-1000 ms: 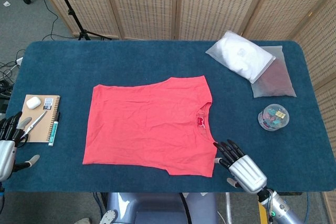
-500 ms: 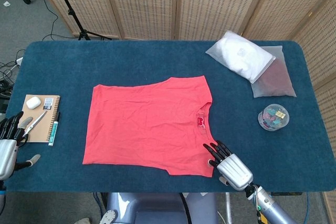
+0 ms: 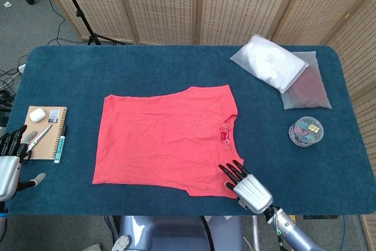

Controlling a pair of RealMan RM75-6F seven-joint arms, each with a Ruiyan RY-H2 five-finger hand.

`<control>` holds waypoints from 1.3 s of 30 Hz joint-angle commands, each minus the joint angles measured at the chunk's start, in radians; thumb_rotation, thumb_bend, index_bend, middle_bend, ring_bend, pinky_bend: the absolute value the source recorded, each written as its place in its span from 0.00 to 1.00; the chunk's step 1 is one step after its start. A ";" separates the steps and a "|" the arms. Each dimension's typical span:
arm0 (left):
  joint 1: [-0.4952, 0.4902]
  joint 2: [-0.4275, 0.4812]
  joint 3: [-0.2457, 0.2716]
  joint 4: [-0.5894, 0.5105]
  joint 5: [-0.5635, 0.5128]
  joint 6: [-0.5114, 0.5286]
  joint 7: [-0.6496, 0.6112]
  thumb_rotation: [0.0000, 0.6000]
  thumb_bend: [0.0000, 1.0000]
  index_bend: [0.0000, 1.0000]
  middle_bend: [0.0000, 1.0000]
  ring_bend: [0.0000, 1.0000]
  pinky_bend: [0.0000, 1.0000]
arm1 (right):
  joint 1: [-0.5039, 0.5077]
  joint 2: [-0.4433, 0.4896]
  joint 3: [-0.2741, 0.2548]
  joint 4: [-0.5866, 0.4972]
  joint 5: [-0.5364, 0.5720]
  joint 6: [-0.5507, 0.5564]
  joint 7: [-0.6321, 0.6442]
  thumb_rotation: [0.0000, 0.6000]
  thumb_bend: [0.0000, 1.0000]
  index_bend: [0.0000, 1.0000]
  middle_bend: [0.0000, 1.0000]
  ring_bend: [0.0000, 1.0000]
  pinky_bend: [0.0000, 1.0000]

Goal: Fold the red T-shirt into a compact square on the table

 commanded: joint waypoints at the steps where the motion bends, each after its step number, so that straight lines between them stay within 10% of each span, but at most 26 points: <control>1: -0.001 0.000 -0.001 0.000 -0.002 -0.001 -0.001 1.00 0.00 0.00 0.00 0.00 0.00 | 0.005 -0.007 0.005 -0.004 0.005 0.000 0.001 1.00 0.10 0.44 0.00 0.00 0.00; 39: -0.016 -0.030 -0.006 0.008 -0.045 -0.028 0.059 1.00 0.00 0.00 0.00 0.00 0.00 | 0.068 -0.067 0.028 0.076 0.042 -0.011 -0.020 1.00 0.24 0.44 0.00 0.00 0.00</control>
